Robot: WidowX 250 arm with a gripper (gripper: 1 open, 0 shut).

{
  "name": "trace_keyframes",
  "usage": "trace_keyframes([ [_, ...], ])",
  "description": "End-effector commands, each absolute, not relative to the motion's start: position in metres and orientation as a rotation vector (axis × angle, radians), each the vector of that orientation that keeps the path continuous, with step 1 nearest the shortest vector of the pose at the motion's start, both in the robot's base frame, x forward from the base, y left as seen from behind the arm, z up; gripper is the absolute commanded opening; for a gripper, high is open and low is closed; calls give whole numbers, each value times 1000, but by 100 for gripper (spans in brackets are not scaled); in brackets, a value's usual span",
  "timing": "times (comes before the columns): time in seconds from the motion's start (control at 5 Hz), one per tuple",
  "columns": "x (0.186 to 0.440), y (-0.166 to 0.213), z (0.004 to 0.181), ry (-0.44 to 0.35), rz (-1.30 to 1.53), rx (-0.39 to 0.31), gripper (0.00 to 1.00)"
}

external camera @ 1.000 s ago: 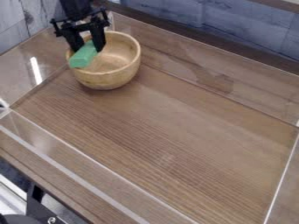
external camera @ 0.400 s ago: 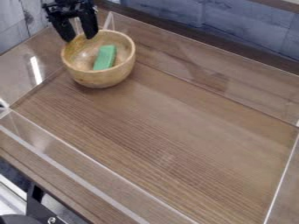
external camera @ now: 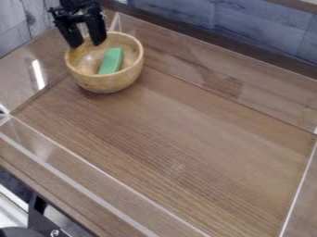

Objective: Put green stick into wooden bowl

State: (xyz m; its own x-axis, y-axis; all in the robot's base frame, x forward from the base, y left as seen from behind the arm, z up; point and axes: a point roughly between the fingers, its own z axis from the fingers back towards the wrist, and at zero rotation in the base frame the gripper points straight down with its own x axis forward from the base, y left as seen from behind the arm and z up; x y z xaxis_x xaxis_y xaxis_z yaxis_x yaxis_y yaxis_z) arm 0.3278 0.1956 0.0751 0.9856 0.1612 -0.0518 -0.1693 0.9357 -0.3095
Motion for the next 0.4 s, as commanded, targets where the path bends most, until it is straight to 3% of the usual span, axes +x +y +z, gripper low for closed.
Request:
trace_keyframes([
  [0.0, 332, 191, 100, -26, 168, -298, 100],
  [0.2, 332, 185, 105, -28, 173, -306, 100],
])
